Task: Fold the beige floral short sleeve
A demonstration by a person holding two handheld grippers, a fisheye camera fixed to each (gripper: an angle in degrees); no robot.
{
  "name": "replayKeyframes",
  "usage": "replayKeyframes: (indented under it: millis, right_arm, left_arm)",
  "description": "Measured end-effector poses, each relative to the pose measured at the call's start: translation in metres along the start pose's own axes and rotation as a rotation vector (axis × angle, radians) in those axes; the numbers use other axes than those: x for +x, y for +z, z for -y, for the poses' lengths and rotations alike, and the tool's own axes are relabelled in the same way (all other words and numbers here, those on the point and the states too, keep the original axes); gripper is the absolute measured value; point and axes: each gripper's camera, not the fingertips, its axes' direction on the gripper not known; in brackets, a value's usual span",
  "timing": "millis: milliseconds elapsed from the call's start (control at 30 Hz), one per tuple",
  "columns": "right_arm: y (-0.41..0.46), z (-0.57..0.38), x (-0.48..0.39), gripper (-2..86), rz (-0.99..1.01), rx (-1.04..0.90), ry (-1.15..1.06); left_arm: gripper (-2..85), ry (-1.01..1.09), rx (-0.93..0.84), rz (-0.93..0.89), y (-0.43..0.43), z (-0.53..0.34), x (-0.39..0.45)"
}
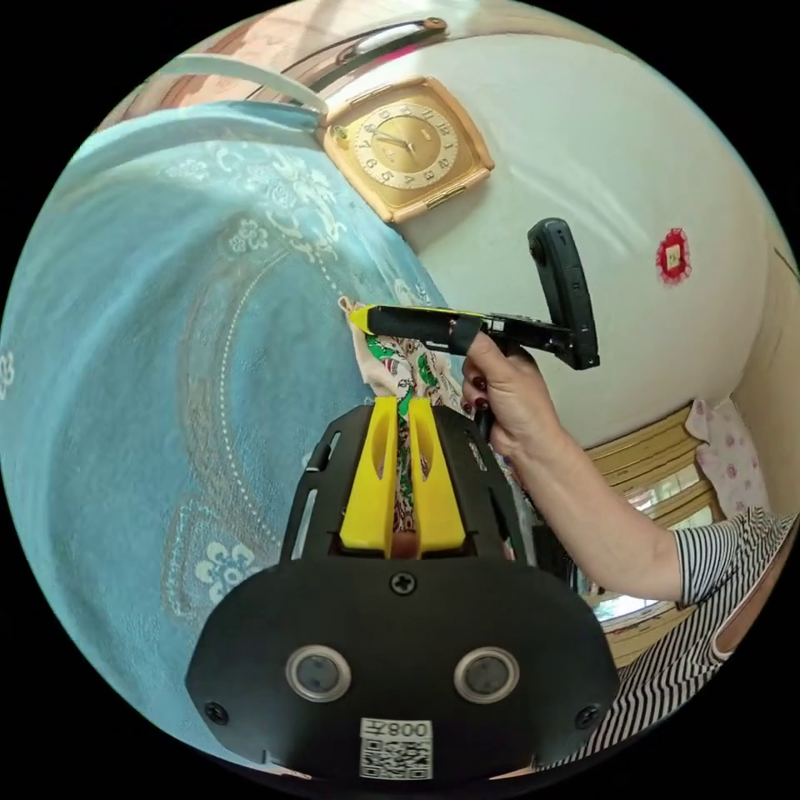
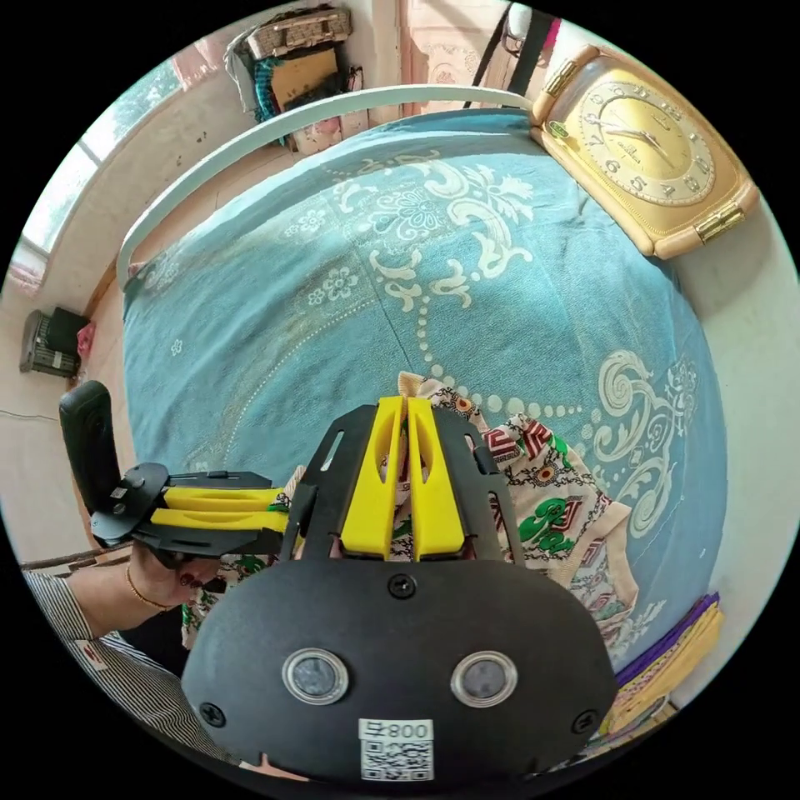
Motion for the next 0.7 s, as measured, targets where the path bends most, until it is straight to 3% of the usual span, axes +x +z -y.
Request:
replayKeyframes:
  millis: [133, 200, 300, 533, 700]
  right_arm:
    - [-0.008, -0.012, 0.06, 1.1, 0.431, 0.233, 0.18]
    - [0.009, -0.009, 0.075, 1.3, 0.473, 0.212, 0.227]
    - [0.046, 0.002, 0.08, 1.8, 0.403, 0.05, 0.238]
    - [0.034, 0.0, 0.087, 4.6, 0.356, 0.189, 0.204]
    - [0.04, -0.001, 0.087, 4.3, 0.298, 0.177, 0.167]
  left_arm:
    - [3.8, 0.17, 0.001, 0.161, -0.022, -0.005, 0.016]
    - [4.8, 0.144, -0.031, 0.222, -0.023, -0.008, 0.009]
    - [6.8, 0.03, -0.078, 0.177, -0.027, -0.011, -0.011]
    - [7.4, 0.014, -0.02, 0.196, -0.051, -0.016, -0.011]
    - [6.2, -0.031, -0.07, 0.216, -0.043, -0.014, -0.017]
